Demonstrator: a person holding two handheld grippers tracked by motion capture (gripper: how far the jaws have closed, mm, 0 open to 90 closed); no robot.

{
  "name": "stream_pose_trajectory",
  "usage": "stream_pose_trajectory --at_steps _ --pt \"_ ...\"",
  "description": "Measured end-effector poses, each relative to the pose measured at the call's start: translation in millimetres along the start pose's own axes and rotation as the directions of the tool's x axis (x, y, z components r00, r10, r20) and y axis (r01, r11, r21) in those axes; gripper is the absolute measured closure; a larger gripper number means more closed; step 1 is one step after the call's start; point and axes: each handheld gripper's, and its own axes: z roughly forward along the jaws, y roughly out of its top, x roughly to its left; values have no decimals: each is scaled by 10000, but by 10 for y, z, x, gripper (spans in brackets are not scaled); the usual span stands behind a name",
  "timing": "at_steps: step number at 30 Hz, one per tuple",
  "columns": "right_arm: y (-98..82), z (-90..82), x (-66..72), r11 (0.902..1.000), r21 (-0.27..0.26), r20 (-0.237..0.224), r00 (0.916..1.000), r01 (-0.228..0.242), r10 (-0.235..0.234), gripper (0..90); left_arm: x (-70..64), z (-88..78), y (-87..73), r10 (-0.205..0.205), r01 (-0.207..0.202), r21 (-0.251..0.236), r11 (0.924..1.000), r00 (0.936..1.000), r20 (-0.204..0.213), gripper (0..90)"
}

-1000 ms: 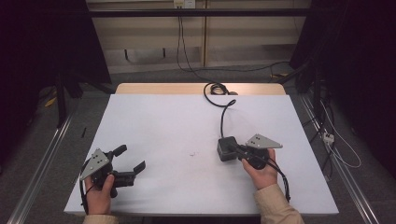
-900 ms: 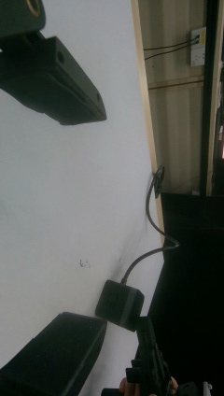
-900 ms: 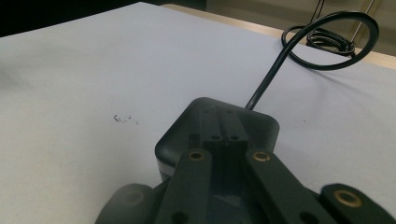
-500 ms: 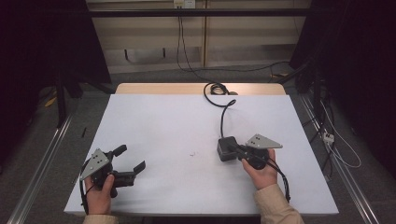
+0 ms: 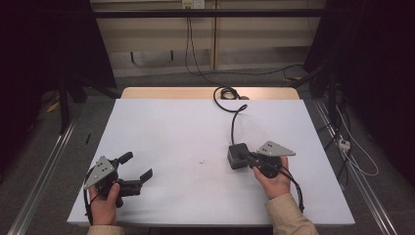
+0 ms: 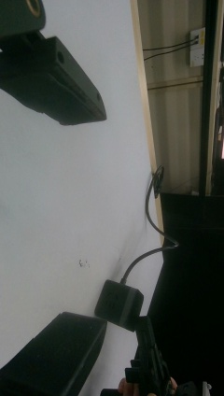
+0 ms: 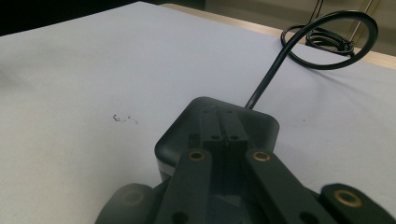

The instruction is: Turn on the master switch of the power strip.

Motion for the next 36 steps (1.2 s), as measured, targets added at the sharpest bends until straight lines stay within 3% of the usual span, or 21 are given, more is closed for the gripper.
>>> stream_pose_trajectory --at_steps 29,36 --pt "4 2 13 10000 60 113 9999 -77 76 900 -12 7 -4 -32 32 -3 10000 10000 6 24" --pt "6 4 28 9998 121 194 9997 133 -136 900 -9 6 -2 -2 2 -7 10000 10000 9 24"
